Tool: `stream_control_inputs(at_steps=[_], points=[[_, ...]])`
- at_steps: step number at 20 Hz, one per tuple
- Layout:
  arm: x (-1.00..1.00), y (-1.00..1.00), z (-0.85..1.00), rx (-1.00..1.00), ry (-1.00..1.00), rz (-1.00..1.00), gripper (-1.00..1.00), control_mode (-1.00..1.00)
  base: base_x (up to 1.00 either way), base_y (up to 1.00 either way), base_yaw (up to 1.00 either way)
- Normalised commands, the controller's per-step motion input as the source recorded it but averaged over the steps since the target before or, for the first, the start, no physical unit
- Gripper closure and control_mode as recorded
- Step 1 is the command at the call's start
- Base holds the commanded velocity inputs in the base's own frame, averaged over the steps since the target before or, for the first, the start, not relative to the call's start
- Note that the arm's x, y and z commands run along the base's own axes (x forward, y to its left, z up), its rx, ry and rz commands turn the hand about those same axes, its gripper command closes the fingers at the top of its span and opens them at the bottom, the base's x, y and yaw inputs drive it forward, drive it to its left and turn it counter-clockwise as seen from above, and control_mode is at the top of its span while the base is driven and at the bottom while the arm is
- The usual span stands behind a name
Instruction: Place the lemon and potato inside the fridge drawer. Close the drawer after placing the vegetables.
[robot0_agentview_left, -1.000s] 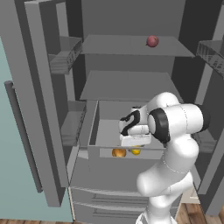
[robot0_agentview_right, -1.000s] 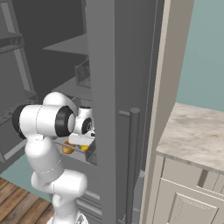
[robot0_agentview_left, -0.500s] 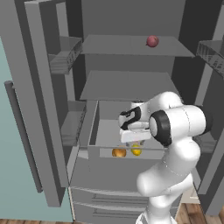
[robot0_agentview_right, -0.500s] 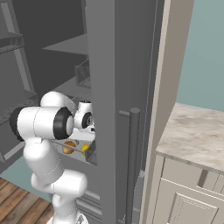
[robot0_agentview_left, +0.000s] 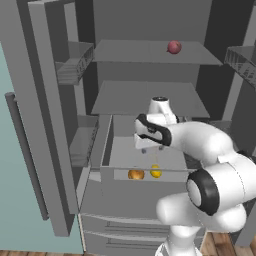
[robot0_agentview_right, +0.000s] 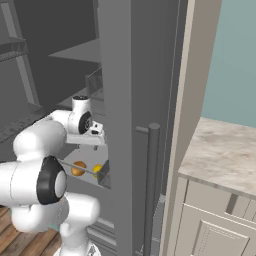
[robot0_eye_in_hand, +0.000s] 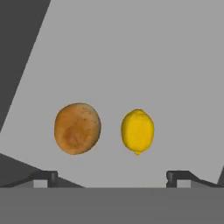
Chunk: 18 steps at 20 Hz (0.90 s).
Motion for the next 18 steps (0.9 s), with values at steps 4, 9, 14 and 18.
stream_control_inputs(at_steps=[4, 9, 14, 18], points=[[-0.90, 0.50, 0.62, -0.03, -0.24, 0.00, -1.00, -1.00, 0.00, 0.00, 0.00], [-0.76, 0.55, 0.33, -0.03, -0.16, 0.01, -1.00, -1.00, 0.00, 0.00, 0.00], [-0.40, 0.87, 0.00, -0.06, -0.01, 0.06, -1.00, -1.00, 0.00, 0.00, 0.00], [-0.10, 0.94, -0.03, -0.07, 0.02, 0.08, -1.00, -1.00, 0.00, 0.00, 0.00]])
